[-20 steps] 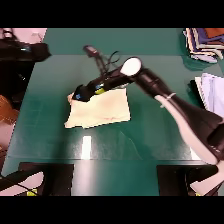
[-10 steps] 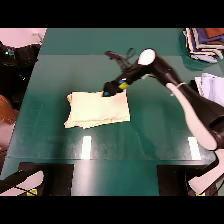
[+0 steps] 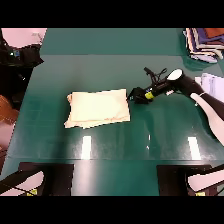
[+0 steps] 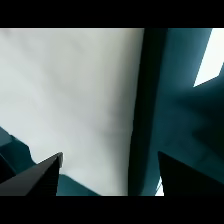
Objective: Fold the shirts.
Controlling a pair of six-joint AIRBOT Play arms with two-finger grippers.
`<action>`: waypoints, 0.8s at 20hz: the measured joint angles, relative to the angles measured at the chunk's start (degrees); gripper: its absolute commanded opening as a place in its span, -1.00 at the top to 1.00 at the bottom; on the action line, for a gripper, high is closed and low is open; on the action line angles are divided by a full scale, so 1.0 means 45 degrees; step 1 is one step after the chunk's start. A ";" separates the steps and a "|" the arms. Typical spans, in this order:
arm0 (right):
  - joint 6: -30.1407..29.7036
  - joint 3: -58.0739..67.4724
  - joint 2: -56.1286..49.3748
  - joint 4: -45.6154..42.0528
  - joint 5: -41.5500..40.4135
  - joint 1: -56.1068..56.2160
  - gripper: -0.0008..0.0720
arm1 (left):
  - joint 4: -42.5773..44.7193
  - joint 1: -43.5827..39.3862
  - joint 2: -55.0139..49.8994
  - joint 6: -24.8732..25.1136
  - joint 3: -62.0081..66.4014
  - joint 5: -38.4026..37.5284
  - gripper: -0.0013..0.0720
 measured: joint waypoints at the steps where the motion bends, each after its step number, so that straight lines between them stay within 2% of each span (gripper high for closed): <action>1: -0.0199 -0.0185 -0.0233 0.0486 -0.0087 0.0087 -0.81 | 0.0005 -0.0199 0.0000 0.0005 0.0000 0.0126 0.90; 2: -0.0452 -0.0330 -0.0525 0.1258 -0.0219 0.0272 -0.78 | 0.0000 -0.0384 0.0000 0.0005 0.0000 0.0248 0.90; 4: -0.0967 -0.0486 -0.1044 0.2584 -0.0379 0.0699 -0.58 | -0.0019 -0.0690 0.0000 0.0010 0.0000 0.0403 0.90; 6: -0.1360 -0.0403 -0.1506 0.3303 -0.0695 0.1190 0.25 | 0.0010 -0.0831 0.0000 0.0005 0.0000 0.0505 0.90; 8: -0.1744 -0.0063 -0.1787 0.3623 -0.1054 0.1554 0.87 | -0.0024 -0.0947 0.0000 0.0005 0.0000 0.0515 0.91; 9: -0.1938 0.0214 -0.1865 0.3745 -0.1166 0.1656 0.94 | -0.0024 -0.0976 0.0000 0.0000 0.0000 0.0520 0.91; 12: -0.2331 0.1326 -0.1943 0.3891 -0.1273 0.1632 0.94 | -0.0015 -0.1307 0.0000 -0.0049 0.0000 0.0529 0.91; 16: -0.1904 0.2880 -0.1258 0.2686 -0.1302 0.0306 0.94 | -0.0010 -0.2288 0.0000 -0.0092 0.0000 0.0617 0.91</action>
